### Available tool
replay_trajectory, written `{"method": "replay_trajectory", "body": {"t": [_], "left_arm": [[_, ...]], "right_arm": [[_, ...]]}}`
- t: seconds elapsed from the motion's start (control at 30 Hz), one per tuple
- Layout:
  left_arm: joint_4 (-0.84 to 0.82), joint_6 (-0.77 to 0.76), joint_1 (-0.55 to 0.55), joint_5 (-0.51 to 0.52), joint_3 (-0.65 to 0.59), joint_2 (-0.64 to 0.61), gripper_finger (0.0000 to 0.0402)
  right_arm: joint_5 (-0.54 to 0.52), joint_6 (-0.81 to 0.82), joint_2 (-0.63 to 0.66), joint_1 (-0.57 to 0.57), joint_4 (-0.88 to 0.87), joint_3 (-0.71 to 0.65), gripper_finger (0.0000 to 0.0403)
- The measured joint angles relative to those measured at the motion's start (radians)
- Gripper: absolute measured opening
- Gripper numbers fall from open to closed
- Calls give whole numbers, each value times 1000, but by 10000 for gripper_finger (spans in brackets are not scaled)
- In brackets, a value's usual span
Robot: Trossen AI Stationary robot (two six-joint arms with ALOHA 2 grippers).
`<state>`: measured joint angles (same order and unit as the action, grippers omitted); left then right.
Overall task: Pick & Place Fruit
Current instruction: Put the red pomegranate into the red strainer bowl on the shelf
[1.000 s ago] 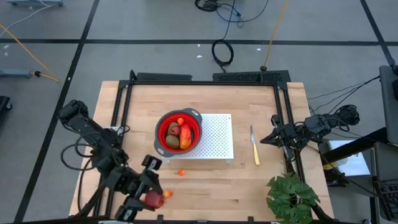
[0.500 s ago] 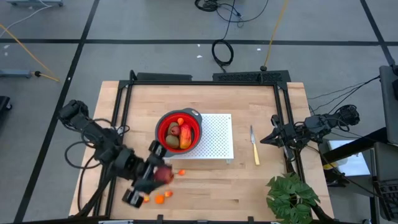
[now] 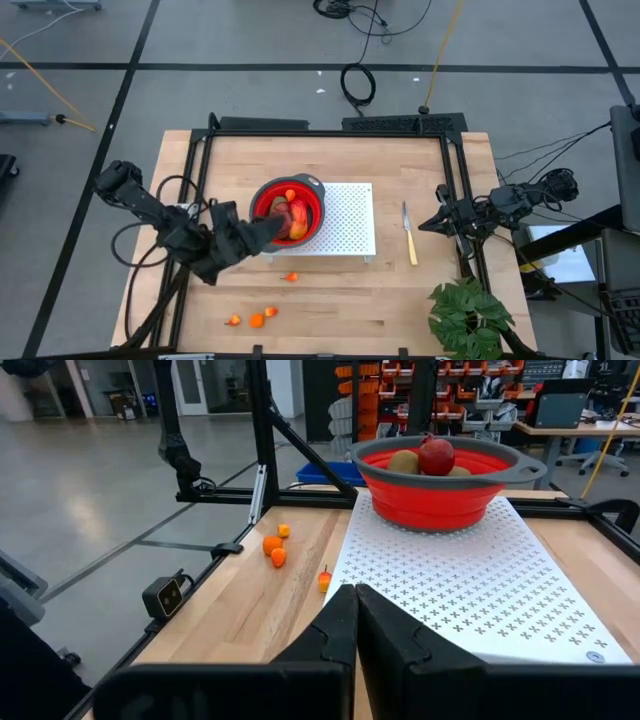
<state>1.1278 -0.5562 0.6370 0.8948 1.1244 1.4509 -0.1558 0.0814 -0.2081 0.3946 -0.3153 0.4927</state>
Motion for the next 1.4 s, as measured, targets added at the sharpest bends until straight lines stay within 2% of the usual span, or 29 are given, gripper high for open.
{"method": "replay_trajectory", "body": {"t": [0.2,0.4,0.6,0.77,0.9,1.13,1.23,1.4], "left_arm": [[-2,-56,-16,28,0,0,176],[-142,33,-16,52,0,0,176],[-368,55,-33,131,0,-13,176],[-718,-63,-79,127,41,-47,177],[-1018,-176,-138,48,119,-53,177],[-1572,-350,-288,-217,294,-54,177],[-1719,-359,-345,-294,331,-53,177],[-1859,-357,-433,-414,341,-53,177]], "right_arm": [[0,0,0,0,0,0,0],[0,0,0,0,-1,0,0],[0,0,0,0,-2,0,0],[0,0,0,0,-2,0,0],[0,0,0,0,-2,0,0],[0,0,0,0,-2,0,0],[0,0,0,0,-2,0,0],[0,0,0,0,-2,0,0]]}}
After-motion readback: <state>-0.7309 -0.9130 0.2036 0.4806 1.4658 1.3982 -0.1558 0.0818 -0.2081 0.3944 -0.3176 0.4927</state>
